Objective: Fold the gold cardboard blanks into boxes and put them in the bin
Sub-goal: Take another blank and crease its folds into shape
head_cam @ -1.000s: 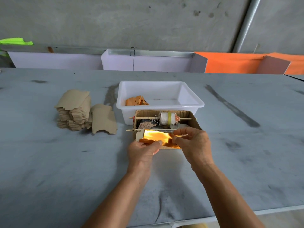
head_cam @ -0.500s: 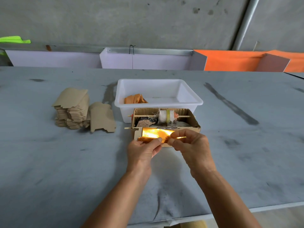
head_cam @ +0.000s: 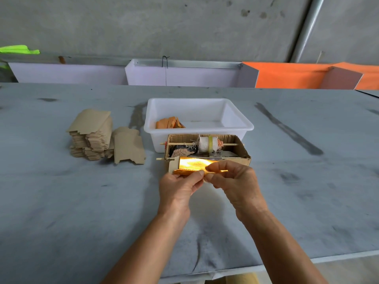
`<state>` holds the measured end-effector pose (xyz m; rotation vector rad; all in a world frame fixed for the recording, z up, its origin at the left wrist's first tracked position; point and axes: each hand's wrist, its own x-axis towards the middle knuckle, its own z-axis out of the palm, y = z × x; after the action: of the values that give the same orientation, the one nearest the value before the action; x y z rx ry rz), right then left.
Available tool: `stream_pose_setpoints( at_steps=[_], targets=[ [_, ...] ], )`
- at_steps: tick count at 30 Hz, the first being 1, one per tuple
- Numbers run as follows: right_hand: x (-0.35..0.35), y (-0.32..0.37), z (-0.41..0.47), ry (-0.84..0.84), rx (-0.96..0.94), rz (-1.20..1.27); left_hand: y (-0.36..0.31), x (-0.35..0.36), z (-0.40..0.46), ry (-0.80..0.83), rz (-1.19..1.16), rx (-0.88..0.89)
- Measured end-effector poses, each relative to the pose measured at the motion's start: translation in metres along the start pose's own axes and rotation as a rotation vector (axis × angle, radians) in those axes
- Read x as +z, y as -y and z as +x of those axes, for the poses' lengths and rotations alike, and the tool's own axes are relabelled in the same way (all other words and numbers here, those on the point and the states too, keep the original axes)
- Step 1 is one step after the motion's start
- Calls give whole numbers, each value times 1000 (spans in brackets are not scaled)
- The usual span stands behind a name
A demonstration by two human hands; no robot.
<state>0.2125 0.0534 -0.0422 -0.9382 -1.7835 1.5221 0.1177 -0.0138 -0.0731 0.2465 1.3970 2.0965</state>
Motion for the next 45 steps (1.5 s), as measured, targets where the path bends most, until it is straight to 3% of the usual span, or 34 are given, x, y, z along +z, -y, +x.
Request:
stream_pose_setpoints(
  at_steps=[14, 22, 27, 33, 36, 40, 45],
  targets=[
    [0, 10, -2, 47, 63, -63, -3, -5, -2, 73, 0, -5],
    [-3, 22, 1, 110, 146, -127, -1, -7, -5, 166, -119, -84],
    [-4, 26, 3, 111, 160, -144, -3, -2, -7, 136, -192, -159],
    [2, 20, 1, 129, 172, -274, 0, 4, -4, -75, -185, -289],
    [6, 14, -4, 84, 119, -286, 2, 4, -4, -124, -189, -312],
    [17, 5, -16, -108, -37, -431, 2, 8, -3, -176, -241, -287],
    [30, 0, -28, -280, -80, -338, 4, 11, -6, -226, -267, -215]
  ],
)
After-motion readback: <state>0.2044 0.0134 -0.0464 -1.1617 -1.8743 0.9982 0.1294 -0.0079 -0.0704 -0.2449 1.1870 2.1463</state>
